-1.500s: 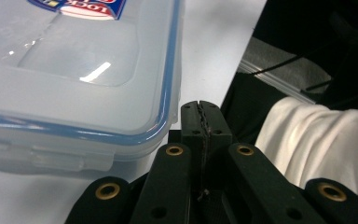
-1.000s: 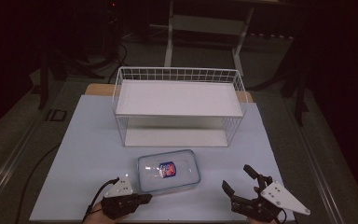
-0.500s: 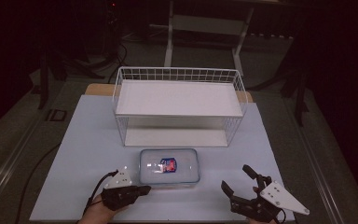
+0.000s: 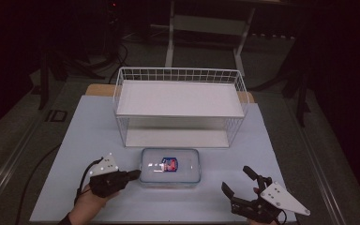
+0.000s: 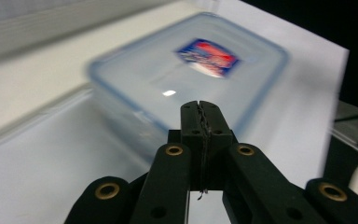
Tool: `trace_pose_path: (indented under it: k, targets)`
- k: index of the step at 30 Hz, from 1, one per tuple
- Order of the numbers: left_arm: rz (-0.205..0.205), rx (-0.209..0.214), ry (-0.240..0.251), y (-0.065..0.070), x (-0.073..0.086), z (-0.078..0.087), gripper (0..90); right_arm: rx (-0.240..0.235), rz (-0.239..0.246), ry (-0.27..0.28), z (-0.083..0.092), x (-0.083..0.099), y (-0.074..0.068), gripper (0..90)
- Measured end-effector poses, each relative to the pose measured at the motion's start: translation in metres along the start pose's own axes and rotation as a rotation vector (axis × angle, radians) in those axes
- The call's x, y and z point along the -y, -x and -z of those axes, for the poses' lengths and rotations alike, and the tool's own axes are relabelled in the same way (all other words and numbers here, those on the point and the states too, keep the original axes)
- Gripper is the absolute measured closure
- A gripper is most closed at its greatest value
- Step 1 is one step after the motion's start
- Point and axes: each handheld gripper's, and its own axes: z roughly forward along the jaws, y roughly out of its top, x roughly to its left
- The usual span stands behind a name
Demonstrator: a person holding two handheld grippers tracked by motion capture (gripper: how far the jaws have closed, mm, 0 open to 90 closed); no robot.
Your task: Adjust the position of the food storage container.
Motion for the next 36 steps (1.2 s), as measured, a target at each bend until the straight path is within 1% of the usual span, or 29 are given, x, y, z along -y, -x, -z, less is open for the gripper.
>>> trace_pose_path:
  k: [1, 3, 5, 7, 9, 10, 12, 14, 15, 20, 27, 30, 36]
  targets:
    - [0.005, -0.017, -0.007, -0.006, 0.000, -0.001, 89.0, -0.001, -0.001, 0.000, 0.000, 0.000, 0.000, 13.1]
    - [0.031, -0.036, -0.017, -0.016, 0.003, -0.004, 89.0, -0.002, -0.001, -0.001, -0.001, 0.000, 0.000, 13.1]
    - [0.034, -0.054, -0.037, -0.023, 0.006, -0.009, 89.0, -0.004, -0.001, -0.003, -0.001, 0.001, 0.000, 13.1]
    - [0.042, -0.061, -0.058, -0.028, 0.009, -0.015, 89.0, -0.005, -0.005, -0.004, -0.001, 0.001, 0.000, 13.0]
    - [0.052, -0.057, -0.063, -0.031, 0.011, -0.020, 89.1, -0.007, -0.003, -0.006, -0.001, 0.001, 0.000, 13.1]
    - [0.055, -0.048, -0.068, -0.032, 0.011, -0.023, 89.1, -0.008, -0.003, -0.006, -0.001, 0.001, 0.000, 13.0]
    - [0.048, -0.046, -0.076, -0.031, 0.011, -0.027, 89.1, -0.010, 0.000, -0.009, -0.001, 0.001, 0.000, 13.0]
    - [0.052, -0.041, -0.075, -0.030, 0.011, -0.030, 89.1, -0.014, -0.004, -0.012, -0.002, 0.002, 0.000, 13.0]
    - [0.049, -0.047, -0.075, -0.029, 0.011, -0.031, 89.1, -0.014, -0.005, -0.012, -0.002, 0.002, 0.000, 13.0]
    - [0.054, -0.046, -0.071, -0.029, 0.009, -0.034, 89.1, -0.015, -0.005, -0.013, -0.002, 0.002, 0.000, 13.1]
    - [0.051, -0.024, -0.067, -0.024, 0.006, -0.039, 89.1, -0.018, -0.008, -0.018, -0.003, 0.002, 0.000, 13.0]
    - [0.038, -0.012, -0.075, -0.020, 0.005, -0.043, 89.1, -0.019, -0.006, -0.020, -0.004, 0.002, 0.000, 13.1]
    - [0.032, 0.008, -0.082, -0.015, 0.002, -0.049, 89.1, -0.019, -0.006, -0.020, -0.003, 0.002, 0.000, 13.0]
